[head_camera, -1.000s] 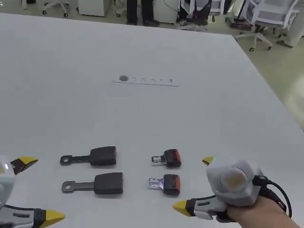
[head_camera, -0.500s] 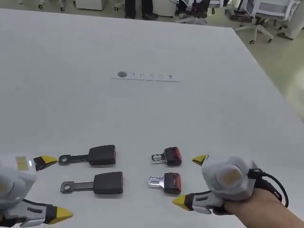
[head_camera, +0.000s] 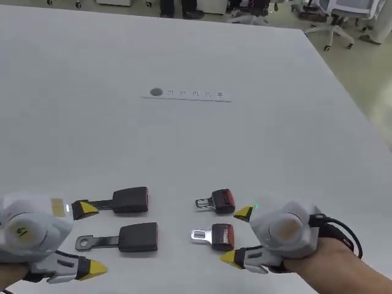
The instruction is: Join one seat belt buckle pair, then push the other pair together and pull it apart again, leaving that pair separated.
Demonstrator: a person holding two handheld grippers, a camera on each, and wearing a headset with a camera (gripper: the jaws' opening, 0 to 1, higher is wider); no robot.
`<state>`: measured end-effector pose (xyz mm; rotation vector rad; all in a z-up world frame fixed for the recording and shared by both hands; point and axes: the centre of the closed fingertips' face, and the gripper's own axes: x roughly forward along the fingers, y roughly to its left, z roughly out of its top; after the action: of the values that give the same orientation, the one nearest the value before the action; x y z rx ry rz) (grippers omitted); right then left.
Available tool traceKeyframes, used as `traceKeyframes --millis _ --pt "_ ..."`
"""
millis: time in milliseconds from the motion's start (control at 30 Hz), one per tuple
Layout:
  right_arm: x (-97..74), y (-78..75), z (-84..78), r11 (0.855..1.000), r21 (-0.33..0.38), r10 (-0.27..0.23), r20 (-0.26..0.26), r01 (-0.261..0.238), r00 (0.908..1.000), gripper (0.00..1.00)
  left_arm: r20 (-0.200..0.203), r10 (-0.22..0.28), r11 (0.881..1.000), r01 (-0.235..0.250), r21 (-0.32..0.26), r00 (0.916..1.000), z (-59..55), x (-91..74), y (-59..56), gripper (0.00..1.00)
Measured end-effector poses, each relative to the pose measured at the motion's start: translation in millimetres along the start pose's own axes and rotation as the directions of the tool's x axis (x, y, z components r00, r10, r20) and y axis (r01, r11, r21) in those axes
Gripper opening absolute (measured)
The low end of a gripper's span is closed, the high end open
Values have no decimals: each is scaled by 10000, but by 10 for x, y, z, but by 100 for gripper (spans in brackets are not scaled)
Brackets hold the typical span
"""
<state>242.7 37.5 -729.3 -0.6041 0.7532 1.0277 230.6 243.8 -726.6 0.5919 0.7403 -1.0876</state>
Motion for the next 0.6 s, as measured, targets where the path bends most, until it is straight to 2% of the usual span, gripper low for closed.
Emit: traceKeyframes --millis 200,467,600 --pt "69 8 -10 9993 -212 311 -230 -316 9993 45 107 -323 9992 321 221 9994 24 136 -10 57" --pt "218 -21 -87 9956 -586 690 -671 -730 9954 43 -200 -844 9950 853 528 9962 29 305 -47 49" --pt "244 -5 -121 9923 -764 913 -832 -977 9923 42 -384 -935 9931 960 678 9949 29 348 -52 46"
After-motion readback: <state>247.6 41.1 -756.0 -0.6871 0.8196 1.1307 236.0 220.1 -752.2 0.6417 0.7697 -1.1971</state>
